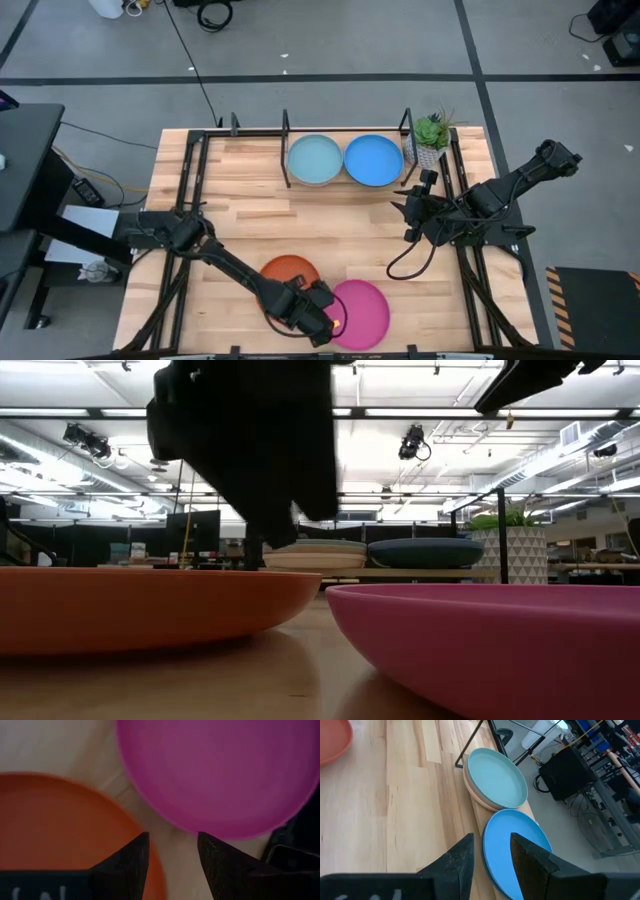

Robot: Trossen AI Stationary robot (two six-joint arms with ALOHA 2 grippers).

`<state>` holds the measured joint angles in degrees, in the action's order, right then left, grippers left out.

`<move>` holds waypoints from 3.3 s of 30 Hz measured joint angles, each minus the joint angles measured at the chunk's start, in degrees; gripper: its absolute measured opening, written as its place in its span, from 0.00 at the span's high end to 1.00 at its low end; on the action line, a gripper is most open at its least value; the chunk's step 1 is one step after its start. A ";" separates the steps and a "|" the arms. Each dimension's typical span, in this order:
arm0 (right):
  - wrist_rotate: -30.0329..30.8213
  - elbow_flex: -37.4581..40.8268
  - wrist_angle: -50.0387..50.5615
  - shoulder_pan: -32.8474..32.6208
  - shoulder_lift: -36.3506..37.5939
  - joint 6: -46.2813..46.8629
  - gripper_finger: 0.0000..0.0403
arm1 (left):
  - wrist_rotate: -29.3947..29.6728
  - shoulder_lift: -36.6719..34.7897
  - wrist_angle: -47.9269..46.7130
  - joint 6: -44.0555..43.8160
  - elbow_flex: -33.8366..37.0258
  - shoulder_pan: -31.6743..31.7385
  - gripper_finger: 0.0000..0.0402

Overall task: Place and stack plates onto a shelf
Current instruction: Stack the orange plate on top of the blue plate on the shelf

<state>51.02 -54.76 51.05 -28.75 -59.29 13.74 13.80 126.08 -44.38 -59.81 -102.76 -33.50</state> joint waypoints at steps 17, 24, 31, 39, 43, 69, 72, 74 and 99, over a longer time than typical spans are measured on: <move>-0.85 0.00 -0.35 0.00 0.02 0.17 0.67 | -3.14 0.78 -7.66 1.06 0.00 0.27 0.56; -1.31 0.00 -0.39 0.00 0.02 0.20 0.67 | -3.51 0.78 -7.83 1.53 0.00 0.60 0.56; -1.33 0.00 -0.37 0.00 0.02 0.17 0.67 | -4.66 0.78 -7.76 0.53 0.00 0.66 0.56; -1.31 0.00 -0.37 0.00 0.02 0.17 0.67 | -6.03 2.69 -7.49 0.43 -0.04 0.80 0.56; -1.33 0.00 -0.50 0.00 0.00 0.07 0.67 | -8.59 4.09 -7.84 0.48 -0.13 0.98 0.57; -1.77 -0.04 -1.32 0.00 0.02 -0.85 0.67 | -8.87 1.41 -13.63 5.17 -3.32 0.11 0.95; -1.77 -0.04 -1.44 0.00 0.00 -0.87 0.67 | -5.71 1.18 -17.31 10.18 -7.06 0.26 0.95; -1.77 -0.04 -1.73 0.00 0.02 -0.83 0.67 | -3.61 1.18 -19.17 14.05 -8.60 1.05 0.95; -10.64 -0.04 1.43 -4.56 0.08 8.48 0.67 | 13.58 1.09 -20.72 65.98 -10.82 11.92 0.96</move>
<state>40.39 -54.81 52.48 -33.32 -59.21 22.22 27.39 127.17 -65.10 6.17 -113.58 -21.59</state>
